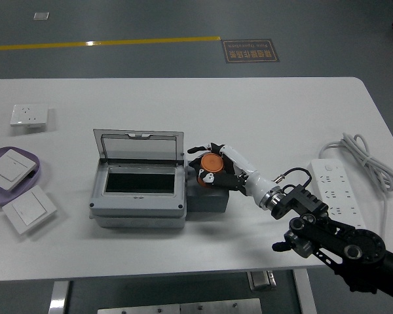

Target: Pick up the cylinder from the cube,place it in the box,flap close box

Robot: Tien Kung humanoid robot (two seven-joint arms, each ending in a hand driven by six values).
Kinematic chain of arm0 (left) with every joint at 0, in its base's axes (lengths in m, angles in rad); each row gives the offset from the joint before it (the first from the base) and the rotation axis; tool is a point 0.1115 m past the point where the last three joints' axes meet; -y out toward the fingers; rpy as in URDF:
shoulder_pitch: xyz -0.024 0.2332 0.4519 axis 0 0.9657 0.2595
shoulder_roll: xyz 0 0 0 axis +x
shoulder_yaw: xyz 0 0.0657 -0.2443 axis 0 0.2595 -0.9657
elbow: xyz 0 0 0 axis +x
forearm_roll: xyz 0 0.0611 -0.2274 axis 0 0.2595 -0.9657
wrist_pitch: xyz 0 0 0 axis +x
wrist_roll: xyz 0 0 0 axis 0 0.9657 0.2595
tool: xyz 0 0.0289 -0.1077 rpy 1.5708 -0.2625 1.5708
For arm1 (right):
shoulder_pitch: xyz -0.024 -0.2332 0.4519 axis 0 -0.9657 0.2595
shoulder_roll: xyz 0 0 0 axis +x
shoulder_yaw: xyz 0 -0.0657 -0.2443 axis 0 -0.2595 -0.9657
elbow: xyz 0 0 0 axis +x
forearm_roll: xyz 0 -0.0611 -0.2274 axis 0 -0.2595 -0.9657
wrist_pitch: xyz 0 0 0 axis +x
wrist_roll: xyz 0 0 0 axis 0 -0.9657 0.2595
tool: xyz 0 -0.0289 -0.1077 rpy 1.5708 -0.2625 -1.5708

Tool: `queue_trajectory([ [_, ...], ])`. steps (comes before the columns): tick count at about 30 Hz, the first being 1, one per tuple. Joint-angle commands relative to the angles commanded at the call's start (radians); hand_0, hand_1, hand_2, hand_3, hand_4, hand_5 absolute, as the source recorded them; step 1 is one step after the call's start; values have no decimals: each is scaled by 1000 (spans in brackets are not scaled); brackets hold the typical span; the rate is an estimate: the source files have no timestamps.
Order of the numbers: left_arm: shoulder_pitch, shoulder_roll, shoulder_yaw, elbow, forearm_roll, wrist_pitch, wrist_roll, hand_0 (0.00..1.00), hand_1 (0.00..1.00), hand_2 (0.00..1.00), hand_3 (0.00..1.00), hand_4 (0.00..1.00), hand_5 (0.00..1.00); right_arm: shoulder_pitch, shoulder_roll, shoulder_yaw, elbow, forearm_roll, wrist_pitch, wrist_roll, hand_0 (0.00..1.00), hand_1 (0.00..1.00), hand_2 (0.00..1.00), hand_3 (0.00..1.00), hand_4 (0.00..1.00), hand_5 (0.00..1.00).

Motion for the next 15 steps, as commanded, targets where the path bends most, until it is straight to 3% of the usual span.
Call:
queue_trajectory([
  [6,0,1,-4,0,1,-1,-1,675,685,667,693,691,241,0,0,-1,4,10,-33,26,394,398,381,341,2,2],
  [7,0,1,-4,0,1,-1,-1,675,684,668,695,692,241,0,0,0,6,13,-40,32,361,303,261,205,2,2],
  [15,2,0,1,2,-6,0,-1,675,684,668,695,693,241,-18,-9,70,83,9,-88,50,354,291,247,199,2,2],
])
